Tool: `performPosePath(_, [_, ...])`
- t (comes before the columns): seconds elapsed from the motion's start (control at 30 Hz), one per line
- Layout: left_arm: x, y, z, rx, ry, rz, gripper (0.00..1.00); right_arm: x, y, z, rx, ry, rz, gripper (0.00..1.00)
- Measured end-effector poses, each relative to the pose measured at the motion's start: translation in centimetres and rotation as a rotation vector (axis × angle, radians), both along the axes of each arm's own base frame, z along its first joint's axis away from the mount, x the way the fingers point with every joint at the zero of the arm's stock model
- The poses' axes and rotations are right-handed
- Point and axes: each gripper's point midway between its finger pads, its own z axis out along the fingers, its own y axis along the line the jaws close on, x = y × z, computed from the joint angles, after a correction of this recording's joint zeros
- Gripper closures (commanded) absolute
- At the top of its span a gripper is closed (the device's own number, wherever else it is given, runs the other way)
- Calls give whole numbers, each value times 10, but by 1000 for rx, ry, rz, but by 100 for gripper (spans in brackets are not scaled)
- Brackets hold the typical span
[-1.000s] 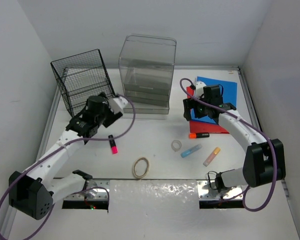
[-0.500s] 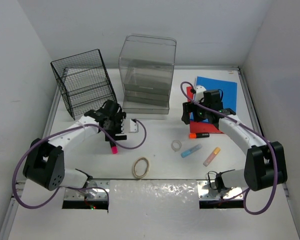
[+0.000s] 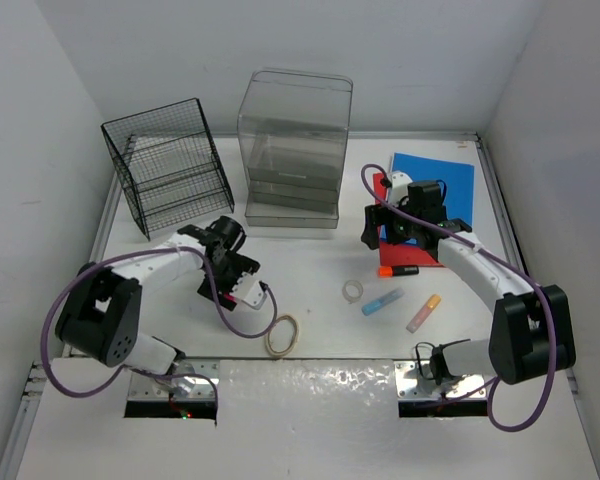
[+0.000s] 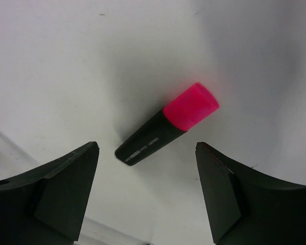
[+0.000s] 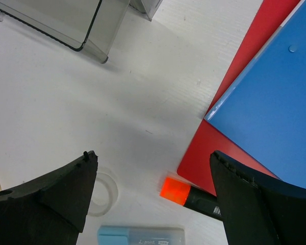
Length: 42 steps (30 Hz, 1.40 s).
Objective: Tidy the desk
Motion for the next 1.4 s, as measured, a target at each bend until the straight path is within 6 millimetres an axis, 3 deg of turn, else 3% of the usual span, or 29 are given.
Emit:
performPosePath(0.17, [-1,9,-29,73,52,-37,33,1,3,2,14,-5,4,12])
performPosePath(0.3, [6,12,-32,99,34,-39,67,1,3,3,18,-8,2,12])
performPosePath(0.33, [7,12,-32,102,25,-43,74,1,3,3,18,-8,1,12])
performPosePath(0.37, [8,13,-33,105,20,-41,74,1,3,3,19,-9,1,12])
performPosePath(0.4, [9,12,-32,106,15,-47,91,1,3,3,19,-9,1,12])
performPosePath(0.43, [9,11,-32,104,9,-53,99,1,3,3,19,-10,1,12])
performPosePath(0.63, [-1,-3,-28,15,42,6,100,3,2,4,21,-15,-11,12])
performPosePath(0.73, [0,-25,-8,-88,84,80,100,4,-5,4,2,-36,-49,11])
performPosePath(0.87, [31,-67,55,-302,24,197,100,2,-12,9,-13,-63,-84,10])
performPosePath(1.0, [80,-101,129,-536,-117,369,100,5,-15,14,-17,-88,-102,10])
performPosePath(1.1, [116,-113,161,-627,-216,470,100,6,-16,15,-20,-94,-107,10])
performPosePath(1.2, [149,-123,162,-621,-281,532,100,7,-17,15,-26,-97,-115,10])
performPosePath(1.3, [173,-136,137,-551,-312,554,100,8,-19,15,-34,-98,-123,9])
performPosePath(1.4, [179,-146,104,-455,-314,548,99,7,-22,13,-46,-94,-134,8])
